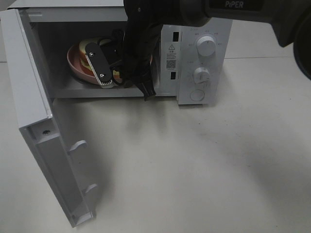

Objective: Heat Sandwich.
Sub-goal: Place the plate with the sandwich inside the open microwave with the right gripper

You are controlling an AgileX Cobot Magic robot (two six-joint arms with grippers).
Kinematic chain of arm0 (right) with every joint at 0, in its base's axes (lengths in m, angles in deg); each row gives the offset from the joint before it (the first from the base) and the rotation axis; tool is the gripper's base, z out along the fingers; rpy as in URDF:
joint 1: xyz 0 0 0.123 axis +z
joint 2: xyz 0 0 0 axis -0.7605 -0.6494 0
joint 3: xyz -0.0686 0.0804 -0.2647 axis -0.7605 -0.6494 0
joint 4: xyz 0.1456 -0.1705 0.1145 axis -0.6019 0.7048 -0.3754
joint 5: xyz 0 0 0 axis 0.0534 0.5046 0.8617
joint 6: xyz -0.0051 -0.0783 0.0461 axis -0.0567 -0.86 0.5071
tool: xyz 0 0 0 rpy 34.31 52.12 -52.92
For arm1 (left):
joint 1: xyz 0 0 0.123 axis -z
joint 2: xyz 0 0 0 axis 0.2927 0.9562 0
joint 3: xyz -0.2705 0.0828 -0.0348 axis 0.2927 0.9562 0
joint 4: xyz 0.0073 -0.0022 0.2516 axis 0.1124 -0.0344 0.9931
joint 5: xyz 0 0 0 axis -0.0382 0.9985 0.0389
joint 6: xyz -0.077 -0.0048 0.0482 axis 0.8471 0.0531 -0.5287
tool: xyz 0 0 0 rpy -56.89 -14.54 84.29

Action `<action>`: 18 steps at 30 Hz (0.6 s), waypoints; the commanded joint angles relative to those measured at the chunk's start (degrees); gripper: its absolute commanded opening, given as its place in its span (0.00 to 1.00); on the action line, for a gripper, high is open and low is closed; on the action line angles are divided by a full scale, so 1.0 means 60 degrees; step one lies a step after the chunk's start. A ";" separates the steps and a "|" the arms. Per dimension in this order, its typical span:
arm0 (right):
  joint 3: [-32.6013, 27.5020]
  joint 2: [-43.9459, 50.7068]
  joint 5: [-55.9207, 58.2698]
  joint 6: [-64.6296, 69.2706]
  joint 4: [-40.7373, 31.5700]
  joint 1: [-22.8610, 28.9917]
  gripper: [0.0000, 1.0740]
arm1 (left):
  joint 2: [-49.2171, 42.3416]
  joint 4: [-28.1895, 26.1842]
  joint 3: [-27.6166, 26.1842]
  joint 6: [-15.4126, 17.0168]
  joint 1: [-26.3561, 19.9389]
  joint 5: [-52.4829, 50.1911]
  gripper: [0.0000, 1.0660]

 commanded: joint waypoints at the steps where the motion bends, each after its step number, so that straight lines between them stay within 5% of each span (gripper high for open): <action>1: 0.0286 -0.0153 -0.0181 0.0057 0.0162 0.0000 0.03 | -0.0229 -0.0038 0.0019 0.0010 -0.0019 0.0000 0.95; 10: 0.0649 -0.0535 -0.0220 0.0153 0.0382 0.0000 0.06 | -0.0229 -0.0038 0.0019 0.0010 -0.0019 0.0000 0.95; 18: 0.0659 -0.0563 -0.0162 0.1375 0.0879 0.0000 0.21 | -0.0229 -0.0038 0.0019 0.0010 -0.0019 0.0000 0.95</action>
